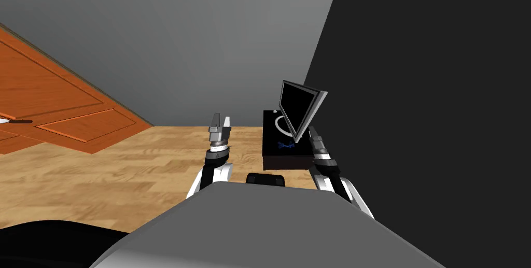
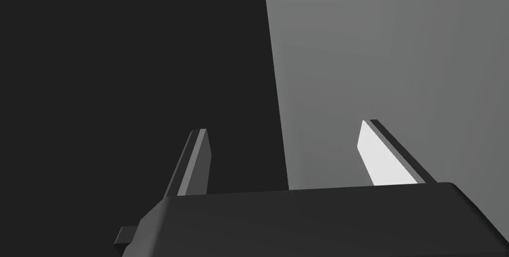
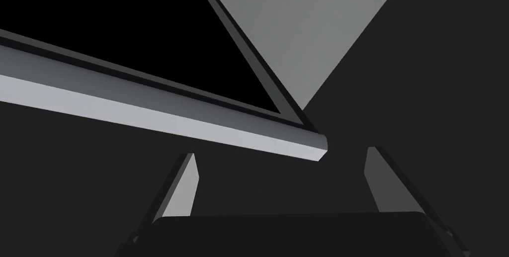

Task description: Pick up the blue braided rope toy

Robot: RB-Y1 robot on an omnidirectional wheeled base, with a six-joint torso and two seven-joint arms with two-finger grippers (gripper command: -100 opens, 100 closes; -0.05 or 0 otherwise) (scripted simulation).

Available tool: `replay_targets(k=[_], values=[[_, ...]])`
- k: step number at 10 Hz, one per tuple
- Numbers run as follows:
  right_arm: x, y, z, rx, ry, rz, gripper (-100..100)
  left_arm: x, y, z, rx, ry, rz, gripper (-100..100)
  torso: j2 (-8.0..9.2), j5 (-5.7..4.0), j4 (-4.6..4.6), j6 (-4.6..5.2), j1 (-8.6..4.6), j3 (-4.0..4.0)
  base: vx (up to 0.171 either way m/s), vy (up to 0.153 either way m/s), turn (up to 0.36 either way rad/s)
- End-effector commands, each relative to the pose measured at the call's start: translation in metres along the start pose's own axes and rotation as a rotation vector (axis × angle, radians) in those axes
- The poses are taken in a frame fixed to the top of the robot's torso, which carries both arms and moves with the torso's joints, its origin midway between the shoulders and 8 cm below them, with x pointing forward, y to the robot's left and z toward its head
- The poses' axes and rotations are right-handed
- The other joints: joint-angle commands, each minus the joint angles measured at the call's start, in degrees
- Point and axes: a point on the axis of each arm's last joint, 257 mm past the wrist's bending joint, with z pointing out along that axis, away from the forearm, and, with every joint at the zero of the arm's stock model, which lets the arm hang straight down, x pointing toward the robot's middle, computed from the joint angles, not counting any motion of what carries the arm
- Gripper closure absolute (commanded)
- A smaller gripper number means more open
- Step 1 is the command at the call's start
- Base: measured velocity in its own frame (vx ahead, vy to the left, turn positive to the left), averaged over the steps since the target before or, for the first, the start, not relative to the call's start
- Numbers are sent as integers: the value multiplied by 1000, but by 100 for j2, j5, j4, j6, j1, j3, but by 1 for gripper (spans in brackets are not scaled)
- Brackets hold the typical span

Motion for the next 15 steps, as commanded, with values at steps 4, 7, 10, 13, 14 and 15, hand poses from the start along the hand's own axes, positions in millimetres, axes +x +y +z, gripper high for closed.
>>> replay_targets(k=[4,7,10,13,14,15], values=[[19,-84,-35,185,127,-186,-100,0,0,0,0,0,0,0,0,0,0,0,1,0,-9,15,288],[24,-114,-51,252,171,-239,-100,0,0,0,0,0,0,0,1,0,1,1,-2,1,-7,8,221],[28,-154,-77,341,248,-350,-100,0,0,0,0,0,0,0,2,0,1,7,-4,1,-7,9,243],[32,-187,-103,417,304,-402,-100,0,0,0,0,0,0,0,1,0,1,2,-3,1,-7,4,207],[33,-210,-122,470,353,-456,-100,0,0,0,0,0,0,0,1,-1,0,8,-6,1,-9,8,294],[33,-210,-122,470,353,-456,-100,0,0,0,0,0,0,0,1,0,1,3,-5,1,-6,-2,161]])
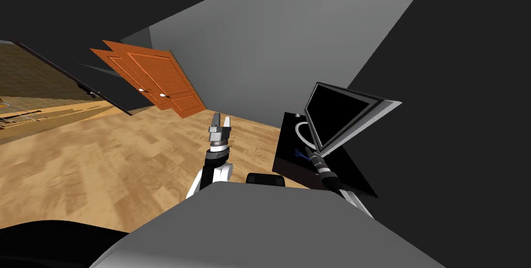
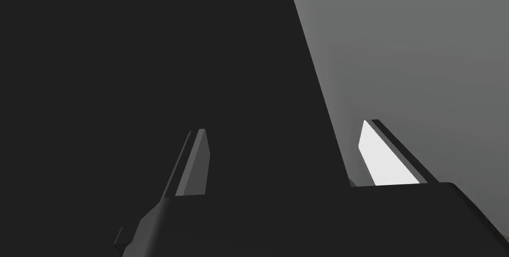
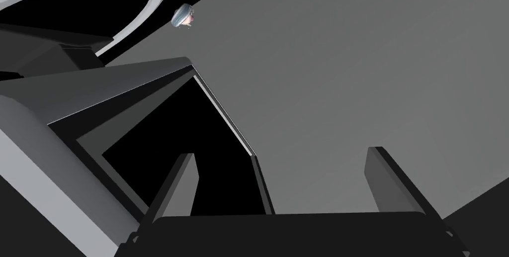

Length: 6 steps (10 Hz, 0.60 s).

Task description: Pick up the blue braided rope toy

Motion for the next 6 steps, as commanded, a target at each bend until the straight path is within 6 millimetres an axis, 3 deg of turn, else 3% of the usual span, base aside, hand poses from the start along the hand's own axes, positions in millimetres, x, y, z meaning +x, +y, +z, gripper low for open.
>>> replay_targets(k=[1,2,3,4,5,6], values=[[13,-25,-7,41,43,-69,-100,0,0,0,0,0,0,0,0,0,0,0,0,0,-10,5,289],[20,-33,-9,58,57,-66,-100,0,0,0,0,0,0,0,1,0,0,-4,0,0,-9,-2,170],[32,-54,-16,97,100,-125,-100,0,0,0,0,0,0,0,1,0,0,0,-2,0,-13,0,297],[35,-58,-17,106,107,-123,-100,0,0,0,0,0,0,0,2,0,1,-4,-2,1,-11,-7,161],[46,-78,-25,143,151,-182,-100,0,0,0,0,0,0,0,1,-1,1,0,-3,1,-14,1,359],[50,-82,-27,151,158,-181,-100,0,0,0,0,0,0,0,1,0,1,-6,-3,1,-11,-10,150]])
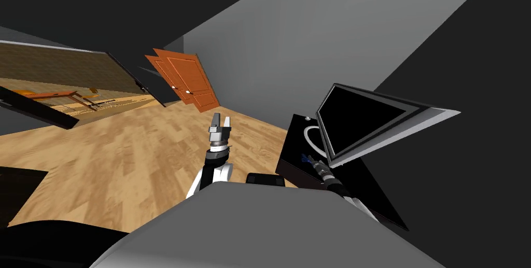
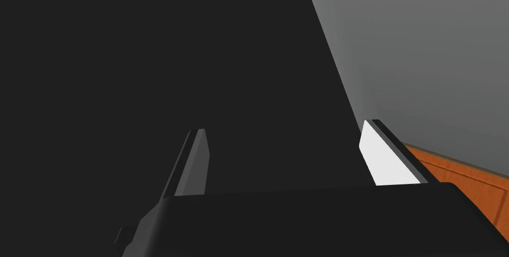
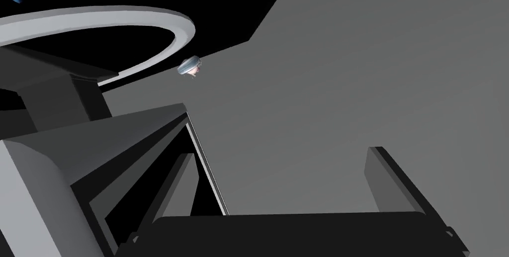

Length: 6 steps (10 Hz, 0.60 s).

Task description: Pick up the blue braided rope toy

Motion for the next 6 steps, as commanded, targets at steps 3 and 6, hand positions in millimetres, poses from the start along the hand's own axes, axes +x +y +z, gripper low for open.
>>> replay_targets(k=[3,6], values=[[27,-25,-5,51,63,-67,-100,0,0,0,0,0,0,0,1,0,0,0,0,1,-12,-5,139],[52,-59,-13,108,148,-186,-100,0,0,0,0,0,0,0,0,0,0,0,0,0,-16,-6,271]])
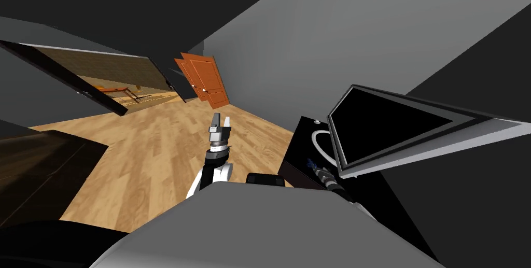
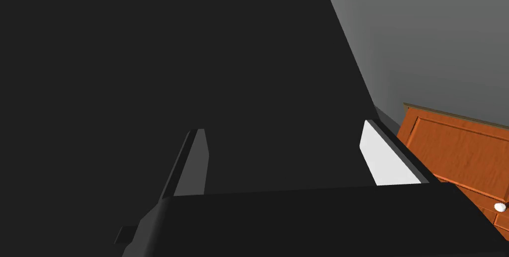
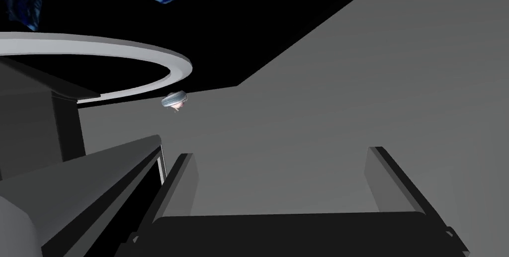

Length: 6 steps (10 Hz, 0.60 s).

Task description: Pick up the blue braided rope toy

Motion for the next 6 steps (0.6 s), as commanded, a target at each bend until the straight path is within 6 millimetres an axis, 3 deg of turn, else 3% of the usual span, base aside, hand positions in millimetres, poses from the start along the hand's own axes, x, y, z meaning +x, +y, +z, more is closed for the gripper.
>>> replay_targets(k=[1,5,6], values=[[17,-14,-3,26,39,-30,-100,0,0,0,0,0,0,0,0,0,0,0,0,0,-17,-14,142],[56,-50,-11,87,145,-146,-100,0,0,0,0,0,0,0,2,-1,0,3,-1,1,-23,-9,209],[73,-67,-17,112,197,-203,-100,0,0,0,0,0,0,0,2,1,0,7,-2,1,-26,-12,278]])
